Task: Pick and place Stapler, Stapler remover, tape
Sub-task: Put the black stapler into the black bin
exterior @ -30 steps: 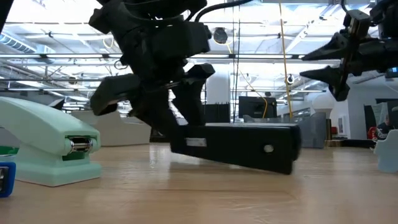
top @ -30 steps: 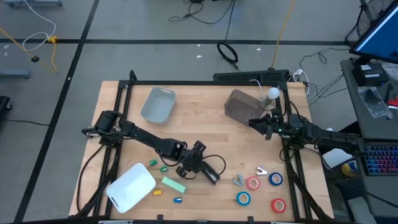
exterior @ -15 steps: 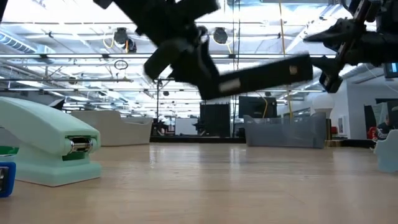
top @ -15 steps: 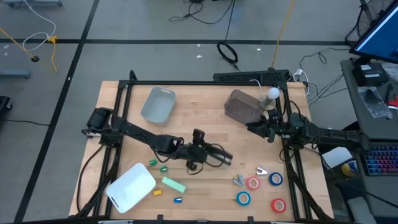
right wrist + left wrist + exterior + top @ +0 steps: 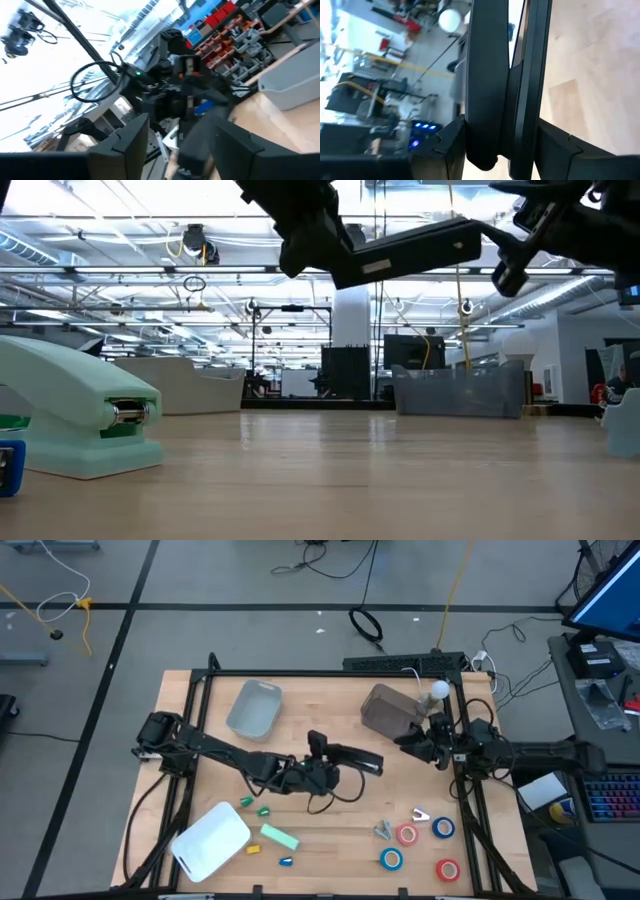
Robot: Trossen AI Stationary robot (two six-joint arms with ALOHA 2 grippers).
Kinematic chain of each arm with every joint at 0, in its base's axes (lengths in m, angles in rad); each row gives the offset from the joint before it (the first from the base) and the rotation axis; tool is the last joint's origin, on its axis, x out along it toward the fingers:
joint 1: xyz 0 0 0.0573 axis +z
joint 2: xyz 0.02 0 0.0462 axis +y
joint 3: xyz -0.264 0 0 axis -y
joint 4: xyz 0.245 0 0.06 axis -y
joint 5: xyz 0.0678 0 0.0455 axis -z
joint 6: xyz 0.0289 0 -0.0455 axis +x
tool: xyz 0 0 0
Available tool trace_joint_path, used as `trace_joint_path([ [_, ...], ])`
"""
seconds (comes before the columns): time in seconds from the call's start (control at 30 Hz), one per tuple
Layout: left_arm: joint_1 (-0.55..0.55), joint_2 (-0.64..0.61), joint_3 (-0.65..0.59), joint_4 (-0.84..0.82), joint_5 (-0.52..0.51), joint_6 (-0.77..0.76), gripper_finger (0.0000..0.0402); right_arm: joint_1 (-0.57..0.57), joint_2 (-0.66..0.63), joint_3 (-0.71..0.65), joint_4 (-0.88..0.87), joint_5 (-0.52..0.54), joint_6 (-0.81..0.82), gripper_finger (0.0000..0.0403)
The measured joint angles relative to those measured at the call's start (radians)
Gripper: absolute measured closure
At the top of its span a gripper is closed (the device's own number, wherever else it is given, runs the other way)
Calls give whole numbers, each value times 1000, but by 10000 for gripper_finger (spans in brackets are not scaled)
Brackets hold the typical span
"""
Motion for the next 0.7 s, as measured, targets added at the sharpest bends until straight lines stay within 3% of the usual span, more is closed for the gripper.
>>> trace_joint_path([
  [0.23,-4,1,0,0,-46,0,216,0,87,1,181,0,-48,157],
  [0.37,-2,1,0,1,-89,26,219,0,125,28,149,1,-159,148],
  [0.53,-3,1,0,2,-164,71,218,0,178,150,-34,1,-342,154],
  [0.7,-2,1,0,1,-292,137,219,0,222,338,-390,3,-535,155],
])
